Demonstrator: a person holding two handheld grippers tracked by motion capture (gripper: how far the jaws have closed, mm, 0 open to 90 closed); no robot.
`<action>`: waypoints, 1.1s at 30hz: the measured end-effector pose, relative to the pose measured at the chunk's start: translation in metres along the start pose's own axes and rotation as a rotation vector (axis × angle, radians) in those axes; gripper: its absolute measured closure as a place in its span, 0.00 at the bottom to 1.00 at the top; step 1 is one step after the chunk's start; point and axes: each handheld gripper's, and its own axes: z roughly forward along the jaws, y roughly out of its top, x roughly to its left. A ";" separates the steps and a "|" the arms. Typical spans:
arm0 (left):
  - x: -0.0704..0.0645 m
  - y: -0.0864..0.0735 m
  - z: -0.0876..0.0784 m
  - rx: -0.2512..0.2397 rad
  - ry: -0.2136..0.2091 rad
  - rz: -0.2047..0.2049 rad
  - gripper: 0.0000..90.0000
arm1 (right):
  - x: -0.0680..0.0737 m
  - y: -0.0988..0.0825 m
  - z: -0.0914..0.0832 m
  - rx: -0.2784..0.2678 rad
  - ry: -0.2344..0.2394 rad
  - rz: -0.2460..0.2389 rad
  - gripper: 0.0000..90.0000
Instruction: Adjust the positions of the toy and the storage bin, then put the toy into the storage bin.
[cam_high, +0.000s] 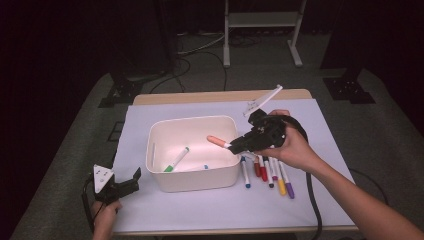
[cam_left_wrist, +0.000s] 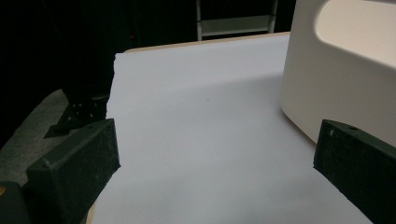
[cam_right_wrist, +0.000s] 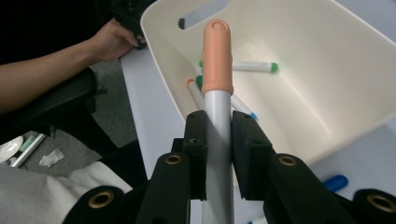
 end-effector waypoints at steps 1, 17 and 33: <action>0.000 0.000 0.000 0.000 0.000 0.000 0.00 | 0.000 0.000 0.000 0.000 0.000 0.000 0.84; 0.000 0.000 0.000 -0.002 0.000 0.002 0.00 | 0.010 0.043 0.053 0.059 0.077 -0.087 0.84; 0.000 0.000 -0.001 -0.006 0.002 0.006 0.00 | -0.001 0.060 0.105 0.112 0.135 -0.138 0.84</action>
